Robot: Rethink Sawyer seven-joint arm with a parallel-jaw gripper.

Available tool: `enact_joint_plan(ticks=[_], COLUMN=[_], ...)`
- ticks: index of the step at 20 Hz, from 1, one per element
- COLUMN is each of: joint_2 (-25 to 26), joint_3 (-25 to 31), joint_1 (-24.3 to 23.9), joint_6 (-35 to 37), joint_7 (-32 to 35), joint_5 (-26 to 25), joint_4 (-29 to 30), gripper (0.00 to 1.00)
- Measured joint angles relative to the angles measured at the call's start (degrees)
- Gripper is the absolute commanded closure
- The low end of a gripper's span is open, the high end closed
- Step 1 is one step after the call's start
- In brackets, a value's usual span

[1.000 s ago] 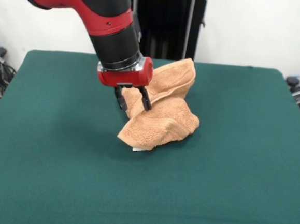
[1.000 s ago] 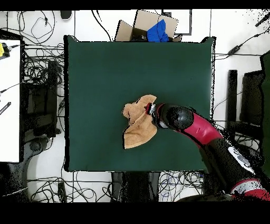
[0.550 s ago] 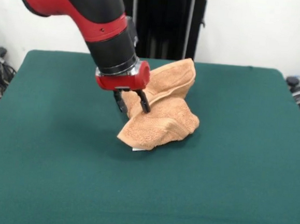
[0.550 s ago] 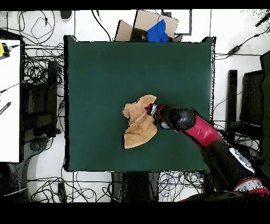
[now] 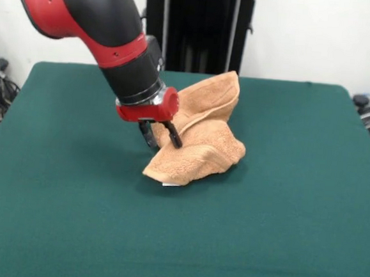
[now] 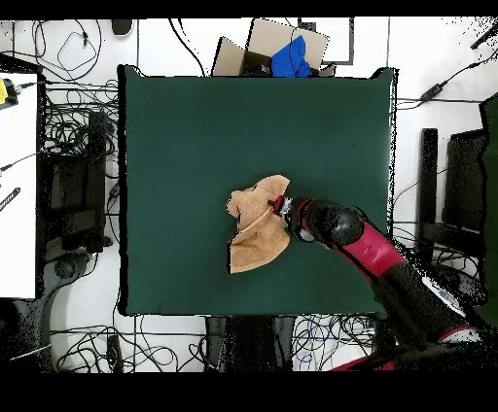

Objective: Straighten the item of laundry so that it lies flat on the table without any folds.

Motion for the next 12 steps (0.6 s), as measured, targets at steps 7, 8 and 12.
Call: enact_joint_plan(ticks=[7,8,12], joint_2=[1.5,1.5,1.6], joint_3=[0.3,0.4,1.0], joint_1=[-0.1,-0.1,-0.1], joint_6=[-1.6,-1.6,-1.6], joint_7=[0.0,0.0,0.0], joint_5=[-0.3,-0.3,-0.6], joint_4=[0.0,0.0,0.0], gripper=[0.00,0.00,0.00])
